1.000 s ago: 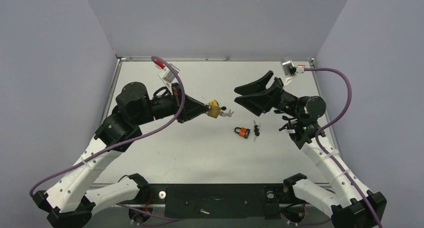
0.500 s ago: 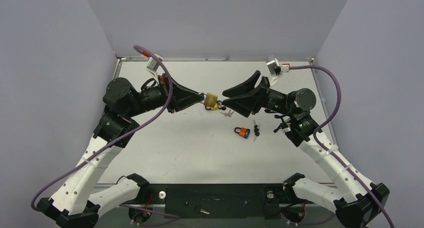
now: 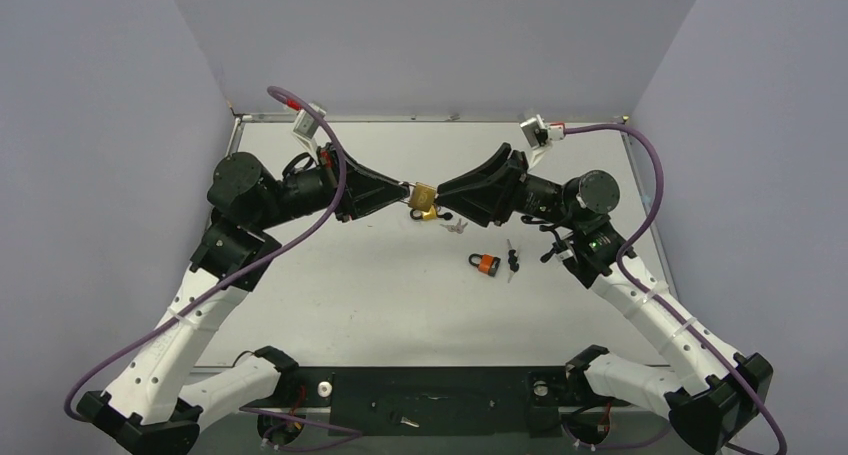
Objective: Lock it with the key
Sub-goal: Lock the lock.
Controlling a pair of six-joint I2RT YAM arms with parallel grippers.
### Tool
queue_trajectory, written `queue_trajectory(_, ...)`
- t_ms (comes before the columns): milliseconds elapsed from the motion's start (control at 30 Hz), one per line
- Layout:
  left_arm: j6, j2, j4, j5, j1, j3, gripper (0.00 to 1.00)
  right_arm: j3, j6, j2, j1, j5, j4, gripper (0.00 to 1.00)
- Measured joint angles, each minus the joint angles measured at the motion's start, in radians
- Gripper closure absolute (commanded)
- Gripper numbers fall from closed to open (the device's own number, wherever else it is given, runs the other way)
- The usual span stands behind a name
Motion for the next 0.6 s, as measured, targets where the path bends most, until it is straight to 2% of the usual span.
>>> queue_trajectory(267, -0.016, 0.02, 0.009, 0.003, 0.008, -0.001, 1.0, 0.0, -0.003, 0.0, 0.015, -0.002, -0.001, 0.89)
queue_trajectory(367, -0.016, 0.021, 0.01, 0.003, 0.013, -0.004, 1.0, 0.0, -0.006, -0.001, 0.015, -0.002, -0.003, 1.0)
queue_trajectory(600, -0.016, 0.021, 0.019, 0.003, 0.017, -0.015, 1.0, 0.0, -0.014, -0.008, 0.015, -0.002, -0.02, 1.0)
